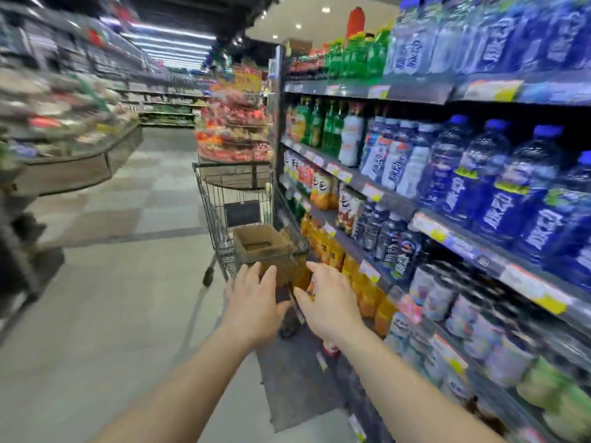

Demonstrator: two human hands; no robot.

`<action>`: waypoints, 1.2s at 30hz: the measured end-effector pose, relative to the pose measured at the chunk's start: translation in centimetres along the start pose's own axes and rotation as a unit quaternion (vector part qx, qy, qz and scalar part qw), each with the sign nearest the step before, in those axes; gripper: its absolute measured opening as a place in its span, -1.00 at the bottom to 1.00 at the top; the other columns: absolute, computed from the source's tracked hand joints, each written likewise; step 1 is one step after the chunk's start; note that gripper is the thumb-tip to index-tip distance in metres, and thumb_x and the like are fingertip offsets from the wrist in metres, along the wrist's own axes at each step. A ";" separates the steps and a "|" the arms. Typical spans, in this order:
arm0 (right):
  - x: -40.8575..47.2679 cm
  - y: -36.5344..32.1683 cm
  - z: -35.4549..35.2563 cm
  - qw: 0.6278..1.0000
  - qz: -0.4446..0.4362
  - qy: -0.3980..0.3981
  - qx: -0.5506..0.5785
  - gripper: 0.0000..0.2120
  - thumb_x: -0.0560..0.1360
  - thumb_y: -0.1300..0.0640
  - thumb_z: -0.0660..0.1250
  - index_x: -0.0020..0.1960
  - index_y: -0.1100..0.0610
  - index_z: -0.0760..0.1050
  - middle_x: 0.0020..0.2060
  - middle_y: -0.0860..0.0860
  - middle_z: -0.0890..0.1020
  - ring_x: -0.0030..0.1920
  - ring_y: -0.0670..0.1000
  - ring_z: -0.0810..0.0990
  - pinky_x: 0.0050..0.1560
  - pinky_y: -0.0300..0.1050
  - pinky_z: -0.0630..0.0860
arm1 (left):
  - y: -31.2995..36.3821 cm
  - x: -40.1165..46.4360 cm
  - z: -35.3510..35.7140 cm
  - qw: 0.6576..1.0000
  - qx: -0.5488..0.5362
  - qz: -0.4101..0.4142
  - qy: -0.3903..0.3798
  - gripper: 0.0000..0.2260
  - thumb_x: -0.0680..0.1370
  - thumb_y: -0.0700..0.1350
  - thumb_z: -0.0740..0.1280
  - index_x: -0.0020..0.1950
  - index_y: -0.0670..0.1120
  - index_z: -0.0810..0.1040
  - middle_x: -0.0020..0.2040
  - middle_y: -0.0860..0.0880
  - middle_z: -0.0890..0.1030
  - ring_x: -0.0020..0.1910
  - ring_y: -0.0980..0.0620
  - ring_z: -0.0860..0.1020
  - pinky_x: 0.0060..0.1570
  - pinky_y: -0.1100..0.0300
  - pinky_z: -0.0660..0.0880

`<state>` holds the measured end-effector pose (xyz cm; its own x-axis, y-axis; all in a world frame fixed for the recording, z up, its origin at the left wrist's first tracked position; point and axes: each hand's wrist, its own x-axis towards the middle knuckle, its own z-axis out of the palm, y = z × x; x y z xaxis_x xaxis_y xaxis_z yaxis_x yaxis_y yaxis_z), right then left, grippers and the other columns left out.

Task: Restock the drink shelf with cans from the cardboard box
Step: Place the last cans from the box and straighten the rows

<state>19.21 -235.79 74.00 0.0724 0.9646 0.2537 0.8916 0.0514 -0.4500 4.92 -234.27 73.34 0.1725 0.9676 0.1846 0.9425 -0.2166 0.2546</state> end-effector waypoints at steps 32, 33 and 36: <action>58.8 -2.5 29.5 0.984 0.126 -0.111 -0.066 -0.39 0.61 -0.16 0.13 0.58 -0.04 0.01 0.58 0.03 0.06 0.58 0.10 -0.06 0.54 0.15 -0.09 | -26.8 62.0 13.3 0.996 0.025 0.043 -0.080 -0.36 0.55 0.22 0.20 0.54 0.06 0.03 0.58 -0.09 0.01 0.56 -0.15 -0.08 0.48 -0.14 -0.13; 59.6 -1.6 30.0 0.981 0.146 -0.113 -0.068 -0.39 0.61 -0.16 0.13 0.58 -0.05 0.00 0.58 0.03 0.05 0.58 0.10 -0.07 0.55 0.15 -0.09 | -26.6 63.3 14.1 0.994 0.027 0.061 -0.087 -0.35 0.56 0.22 0.19 0.55 0.05 0.02 0.59 -0.09 0.00 0.56 -0.15 -0.08 0.49 -0.15 -0.11; 62.2 1.1 31.1 0.973 0.186 -0.117 -0.073 -0.38 0.60 -0.16 0.13 0.58 -0.06 0.00 0.59 0.03 0.04 0.58 0.09 -0.08 0.55 0.15 -0.09 | -25.5 67.1 17.0 0.988 0.023 0.105 -0.110 -0.33 0.56 0.22 0.19 0.56 0.03 0.00 0.59 -0.10 -0.01 0.56 -0.15 -0.09 0.50 -0.15 -0.08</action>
<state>10.74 -167.66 62.67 0.3137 0.9428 -0.1128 0.8783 -0.3332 -0.3429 -2.62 -161.59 63.07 0.4196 0.9076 0.0165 0.8901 -0.4150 0.1884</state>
